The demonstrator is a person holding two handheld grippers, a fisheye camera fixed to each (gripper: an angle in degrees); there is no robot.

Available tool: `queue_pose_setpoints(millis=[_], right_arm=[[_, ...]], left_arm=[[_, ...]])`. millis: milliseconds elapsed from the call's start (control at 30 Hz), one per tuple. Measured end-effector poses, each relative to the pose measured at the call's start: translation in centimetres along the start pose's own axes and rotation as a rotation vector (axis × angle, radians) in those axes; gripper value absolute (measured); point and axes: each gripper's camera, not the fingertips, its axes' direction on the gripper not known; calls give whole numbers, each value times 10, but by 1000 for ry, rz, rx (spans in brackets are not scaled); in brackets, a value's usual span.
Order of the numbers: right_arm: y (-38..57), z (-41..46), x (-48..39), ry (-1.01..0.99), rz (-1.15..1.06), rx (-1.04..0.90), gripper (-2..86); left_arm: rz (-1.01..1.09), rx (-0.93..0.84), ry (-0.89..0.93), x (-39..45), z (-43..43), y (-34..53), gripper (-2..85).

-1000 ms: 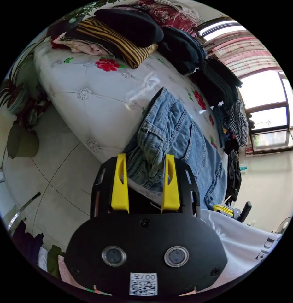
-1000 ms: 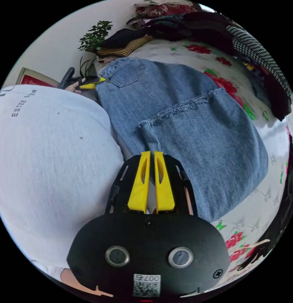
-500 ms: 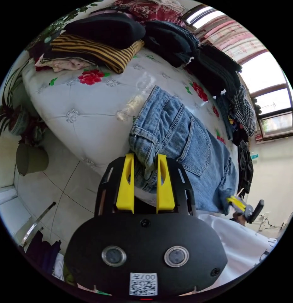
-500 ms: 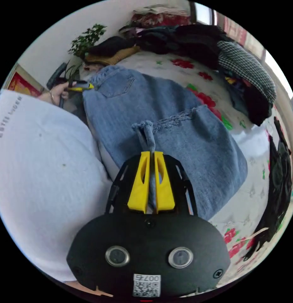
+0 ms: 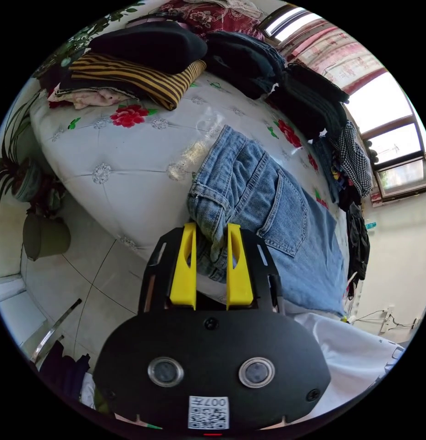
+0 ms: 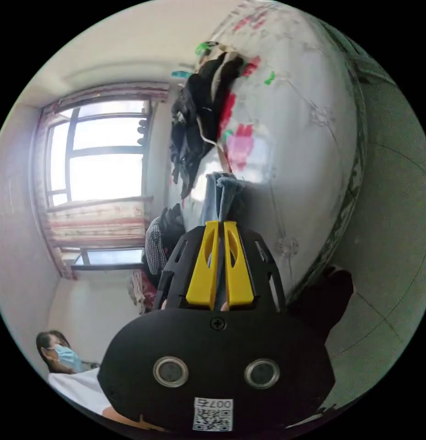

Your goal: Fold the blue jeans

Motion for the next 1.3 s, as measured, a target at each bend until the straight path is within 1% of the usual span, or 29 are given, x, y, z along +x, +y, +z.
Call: queue_pose_setpoints(millis=[33,67,133,167,200,233,267,333,367,400,433,467,500,533,567,633,667,700,733,867,1000,1067,1100,1133,1167,1200,1233,1300], right_arm=[[2,1,26,3,93,15,-1],[5,2,33,5,118,35,-1],[8,13,31,-83,100,88,-1],[6,18,23,-95,75,88,-1],[3,30,-4,-104,-28,57,-1],[2,50,-45,-102,-184,-22,-1],[4,61,-68,-91,-266,-73,-1],[44,116,-169,-22,-665,-312,0],[63,131,-192,-8,-769,-379,0],[107,161,-230,9,-964,-516,1],[158,189,-254,12,-1137,-651,1],[185,202,-262,9,-1212,-719,2],[238,231,-265,10,-1328,-857,3],[286,259,-256,37,-1392,-974,4],[308,274,-247,60,-1410,-1024,5],[379,333,-187,195,-1421,-1213,10],[394,347,-169,244,-1420,-1282,12],[418,367,-137,344,-1422,-1404,16],[435,373,-117,392,-1431,-1450,21],[454,354,-119,338,-1524,-1421,33],[470,343,-129,302,-1684,-1214,41],[487,358,-113,355,-1718,-1224,37],[501,373,-91,431,-1732,-1287,32],[511,380,-70,508,-1754,-1296,25],[513,373,-71,444,-1795,-1245,21],[518,368,-65,449,-1849,-1240,12],[520,365,-64,462,-1856,-1230,8],[520,359,-68,451,-1852,-1278,4]], left_arm=[[-5,4,-3,0,0,0,99],[-11,3,1,0,0,0,99],[-23,-4,10,-1,0,-1,99],[-23,-4,10,-1,0,-1,99],[-21,-4,12,-1,0,0,99],[-21,-2,16,-2,0,0,99],[-23,-1,18,-2,0,1,99],[-32,2,24,-3,0,1,99],[-34,2,24,-3,0,2,99],[-36,5,22,-2,0,2,99],[-36,8,21,-2,0,3,99],[-37,10,22,-2,0,3,99],[-39,15,26,-2,-1,4,99],[-40,19,31,-3,-1,5,99],[-40,22,33,-3,-1,5,99],[-40,30,46,-5,-1,6,98],[-42,32,50,-5,-1,7,97],[-46,33,60,-7,-1,7,97],[-49,33,69,-8,-1,7,97],[-43,39,81,-9,-1,7,97],[-48,51,94,-10,0,7,97],[-42,53,96,-10,0,7,97],[-40,53,98,-10,1,6,97],[-40,52,100,-10,1,6,97],[-40,53,99,-9,1,5,97],[-37,53,97,-9,1,5,97],[-33,53,92,-7,2,4,97],[-31,56,88,-6,2,3,97]])
